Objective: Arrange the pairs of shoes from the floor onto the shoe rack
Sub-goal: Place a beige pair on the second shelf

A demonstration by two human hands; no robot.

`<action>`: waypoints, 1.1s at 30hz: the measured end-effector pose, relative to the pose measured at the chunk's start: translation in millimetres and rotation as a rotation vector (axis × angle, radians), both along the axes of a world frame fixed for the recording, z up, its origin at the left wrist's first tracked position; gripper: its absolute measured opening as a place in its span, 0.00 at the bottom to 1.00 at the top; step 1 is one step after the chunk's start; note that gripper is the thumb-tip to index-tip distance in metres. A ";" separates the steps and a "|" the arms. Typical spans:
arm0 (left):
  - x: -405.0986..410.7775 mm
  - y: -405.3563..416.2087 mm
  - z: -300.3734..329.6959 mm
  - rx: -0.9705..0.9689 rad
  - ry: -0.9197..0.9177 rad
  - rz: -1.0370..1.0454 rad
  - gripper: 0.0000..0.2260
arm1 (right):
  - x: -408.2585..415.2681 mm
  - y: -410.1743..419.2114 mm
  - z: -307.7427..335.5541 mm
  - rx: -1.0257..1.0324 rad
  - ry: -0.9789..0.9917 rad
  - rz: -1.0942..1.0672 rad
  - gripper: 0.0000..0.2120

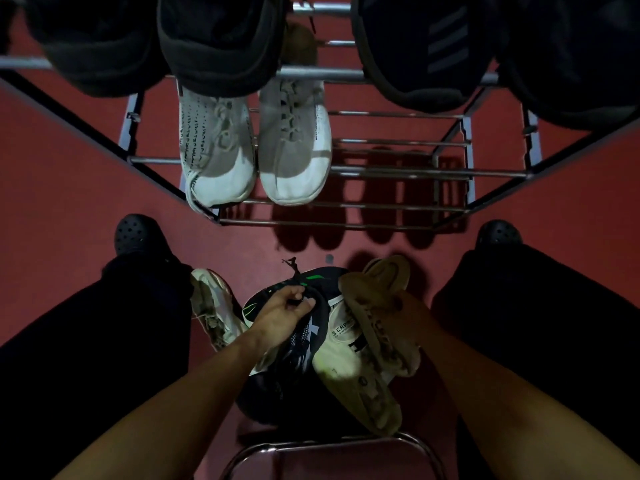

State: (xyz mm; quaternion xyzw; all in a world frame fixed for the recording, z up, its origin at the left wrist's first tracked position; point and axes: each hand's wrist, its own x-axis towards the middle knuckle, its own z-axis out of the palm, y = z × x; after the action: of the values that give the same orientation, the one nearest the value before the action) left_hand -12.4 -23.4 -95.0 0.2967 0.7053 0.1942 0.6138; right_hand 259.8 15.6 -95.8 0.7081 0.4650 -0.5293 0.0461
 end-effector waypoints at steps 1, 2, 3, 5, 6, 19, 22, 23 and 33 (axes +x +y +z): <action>1.2 0.2 2.1 -0.002 -0.004 -0.002 0.14 | 0.3 0.7 7.3 0.024 0.016 0.015 0.23; 2.5 0.2 4.5 -0.003 -0.013 0.007 0.14 | -1.7 1.3 14.0 0.034 0.029 0.008 0.21; 3.9 0.1 7.1 0.003 -0.024 0.020 0.14 | 1.0 3.4 22.2 0.039 0.057 -0.016 0.18; 8.1 0.5 15.0 0.018 -0.053 0.039 0.16 | -10.1 4.0 36.3 0.051 0.202 -0.224 0.09; 11.0 1.5 21.5 0.020 -0.071 0.036 0.18 | -21.0 2.4 50.2 0.154 0.275 -0.272 0.08; 55.8 3.4 61.4 0.000 -0.313 0.075 0.14 | -22.1 -7.7 67.9 0.089 0.483 -0.517 0.13; 65.7 3.1 61.2 0.011 -0.300 0.020 0.14 | -9.2 -21.2 63.1 0.087 0.564 -0.526 0.12; 70.2 2.7 59.8 0.003 -0.296 -0.007 0.11 | -6.1 -26.5 62.1 0.088 0.568 -0.507 0.16; 85.3 8.1 24.4 -0.007 0.038 -0.032 0.09 | 56.5 -47.2 39.8 0.135 0.443 -0.711 0.19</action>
State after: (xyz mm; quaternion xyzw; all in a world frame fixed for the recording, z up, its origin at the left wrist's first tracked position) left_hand 72.9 -15.3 -70.6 0.3095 0.7128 0.1763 0.6041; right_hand 316.2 -31.6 -55.9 0.6948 0.2241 -0.6202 -0.2868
